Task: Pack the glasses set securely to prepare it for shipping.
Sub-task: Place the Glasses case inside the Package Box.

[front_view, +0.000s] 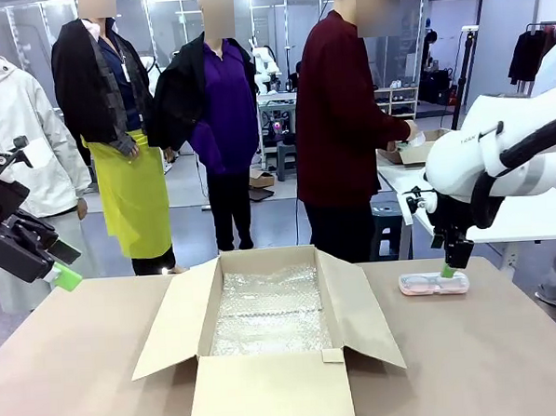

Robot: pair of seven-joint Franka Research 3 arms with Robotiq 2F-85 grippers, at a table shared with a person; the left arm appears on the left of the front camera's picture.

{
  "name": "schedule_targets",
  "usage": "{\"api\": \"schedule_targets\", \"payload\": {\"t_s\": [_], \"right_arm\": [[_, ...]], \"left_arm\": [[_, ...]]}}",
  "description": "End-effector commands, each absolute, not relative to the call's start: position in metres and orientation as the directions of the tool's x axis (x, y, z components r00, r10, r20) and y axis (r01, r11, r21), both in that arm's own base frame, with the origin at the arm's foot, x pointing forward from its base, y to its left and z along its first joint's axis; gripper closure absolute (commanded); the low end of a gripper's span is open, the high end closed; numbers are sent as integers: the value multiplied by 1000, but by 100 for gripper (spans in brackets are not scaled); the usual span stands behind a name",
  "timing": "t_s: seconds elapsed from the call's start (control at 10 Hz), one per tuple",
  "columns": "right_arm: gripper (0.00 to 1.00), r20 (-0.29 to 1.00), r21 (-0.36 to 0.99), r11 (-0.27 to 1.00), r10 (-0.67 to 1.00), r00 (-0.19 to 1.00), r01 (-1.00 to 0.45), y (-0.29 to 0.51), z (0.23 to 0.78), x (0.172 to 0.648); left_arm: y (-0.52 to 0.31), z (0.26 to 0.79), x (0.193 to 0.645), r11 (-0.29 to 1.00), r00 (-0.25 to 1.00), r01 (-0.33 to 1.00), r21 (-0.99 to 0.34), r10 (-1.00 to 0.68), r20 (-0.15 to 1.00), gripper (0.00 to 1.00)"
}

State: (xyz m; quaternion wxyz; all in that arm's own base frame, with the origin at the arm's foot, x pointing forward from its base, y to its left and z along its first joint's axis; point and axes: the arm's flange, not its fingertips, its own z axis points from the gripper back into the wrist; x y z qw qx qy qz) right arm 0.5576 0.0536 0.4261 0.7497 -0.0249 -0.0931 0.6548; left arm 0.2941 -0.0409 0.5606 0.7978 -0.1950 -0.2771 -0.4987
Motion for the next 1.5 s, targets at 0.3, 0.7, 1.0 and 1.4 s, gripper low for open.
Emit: {"api": "schedule_targets", "payload": {"t_s": [0.3, 0.7, 1.0, 1.4], "right_arm": [[0, 40, -44, 175, 984, 173, -984, 43, 392, 622], [0, 40, -33, 154, 988, 152, -988, 36, 364, 636], [0, 10, -36, 167, 986, 167, -985, 44, 345, 644], [0, 6, -71, 141, 990, 141, -987, 51, 329, 652]], "left_arm": [[-41, 562, 294, 419, 338, 908, -30, -685, 645, 0], [-41, 562, 294, 419, 338, 908, -30, -685, 645, 0], [-41, 562, 294, 419, 338, 908, -30, -685, 645, 0], [-41, 562, 294, 419, 338, 908, -30, -685, 645, 0]]}}
